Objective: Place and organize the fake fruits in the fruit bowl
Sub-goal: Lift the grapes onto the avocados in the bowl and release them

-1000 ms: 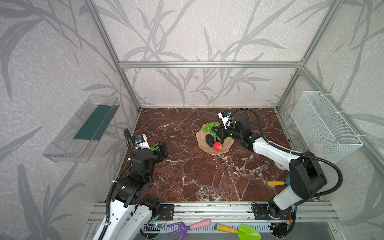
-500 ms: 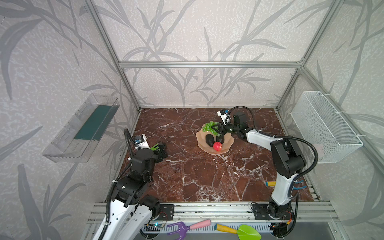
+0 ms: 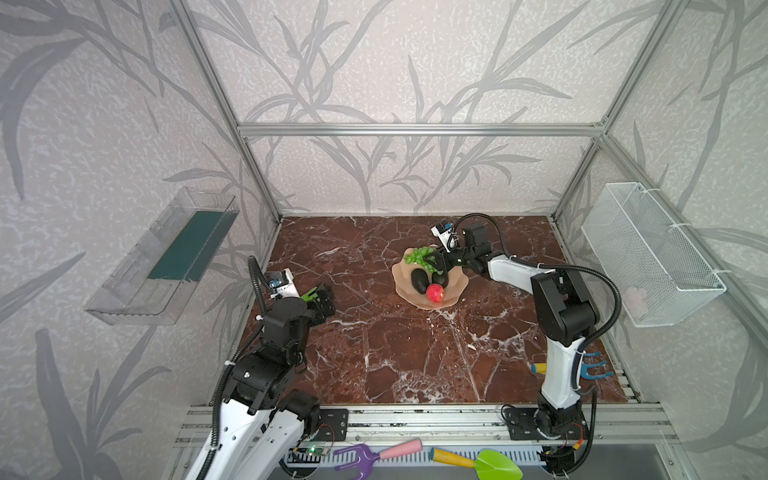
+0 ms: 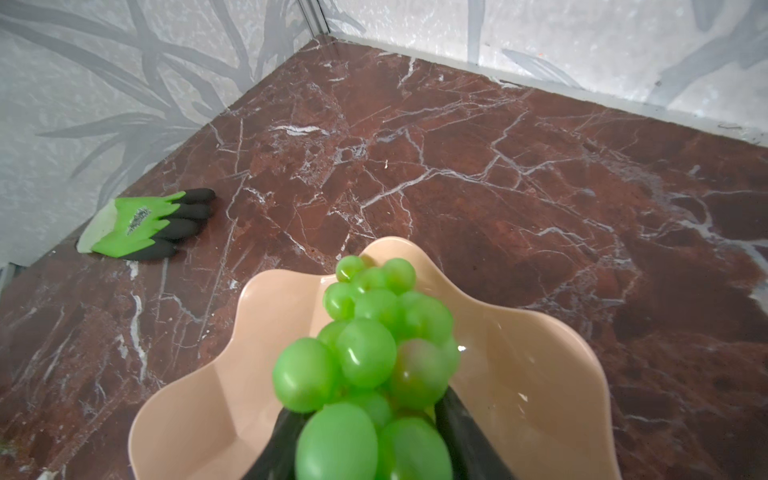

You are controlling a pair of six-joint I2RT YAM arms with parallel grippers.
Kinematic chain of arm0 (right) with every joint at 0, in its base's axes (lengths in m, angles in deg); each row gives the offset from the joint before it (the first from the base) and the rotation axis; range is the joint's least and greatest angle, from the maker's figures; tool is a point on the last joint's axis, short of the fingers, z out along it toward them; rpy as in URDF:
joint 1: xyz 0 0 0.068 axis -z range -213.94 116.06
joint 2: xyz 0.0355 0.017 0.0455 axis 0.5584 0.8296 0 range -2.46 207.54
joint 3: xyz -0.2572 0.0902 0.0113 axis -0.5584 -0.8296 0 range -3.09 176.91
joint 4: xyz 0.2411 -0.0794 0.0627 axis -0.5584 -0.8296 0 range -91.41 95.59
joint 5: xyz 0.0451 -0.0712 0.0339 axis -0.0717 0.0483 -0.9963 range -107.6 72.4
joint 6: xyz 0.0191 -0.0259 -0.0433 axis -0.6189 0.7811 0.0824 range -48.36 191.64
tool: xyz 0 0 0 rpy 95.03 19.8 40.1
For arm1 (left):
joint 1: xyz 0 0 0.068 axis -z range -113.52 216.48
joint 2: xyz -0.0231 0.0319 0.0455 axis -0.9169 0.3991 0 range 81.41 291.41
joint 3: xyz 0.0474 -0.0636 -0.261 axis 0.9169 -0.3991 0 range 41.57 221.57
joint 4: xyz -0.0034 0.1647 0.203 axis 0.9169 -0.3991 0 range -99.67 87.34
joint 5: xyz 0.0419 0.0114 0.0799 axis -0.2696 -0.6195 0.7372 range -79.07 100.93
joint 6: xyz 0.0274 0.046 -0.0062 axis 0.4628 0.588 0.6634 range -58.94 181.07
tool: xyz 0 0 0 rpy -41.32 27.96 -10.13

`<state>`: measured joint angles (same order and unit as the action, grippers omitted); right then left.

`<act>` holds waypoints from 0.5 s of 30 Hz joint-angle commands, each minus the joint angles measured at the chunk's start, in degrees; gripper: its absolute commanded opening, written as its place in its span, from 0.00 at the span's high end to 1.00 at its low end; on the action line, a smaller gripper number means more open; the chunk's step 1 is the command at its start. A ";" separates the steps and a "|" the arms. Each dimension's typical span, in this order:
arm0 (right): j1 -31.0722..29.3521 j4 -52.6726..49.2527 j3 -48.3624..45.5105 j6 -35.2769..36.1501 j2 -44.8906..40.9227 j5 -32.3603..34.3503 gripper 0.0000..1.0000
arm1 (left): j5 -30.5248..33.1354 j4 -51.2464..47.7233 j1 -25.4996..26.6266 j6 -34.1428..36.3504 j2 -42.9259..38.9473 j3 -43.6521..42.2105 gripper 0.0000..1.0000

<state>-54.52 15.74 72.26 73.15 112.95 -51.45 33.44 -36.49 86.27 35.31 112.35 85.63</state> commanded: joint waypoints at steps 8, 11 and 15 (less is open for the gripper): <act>1.07 -0.48 -2.26 2.60 -3.09 5.10 0.31 | 0.95 0.43 -0.37 -1.36 -0.04 -0.65 0.01; 1.07 0.19 -3.40 1.97 -5.42 5.15 0.23 | 1.20 0.69 -0.37 -1.31 -0.26 -0.74 0.01; 1.07 2.34 -7.04 -0.35 -11.68 5.40 0.08 | 1.43 3.41 -0.37 -1.14 -0.57 -1.78 0.01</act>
<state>-53.71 15.72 66.97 74.14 107.73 -46.38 33.52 -35.33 86.27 35.31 112.22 85.08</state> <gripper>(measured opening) 0.904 0.987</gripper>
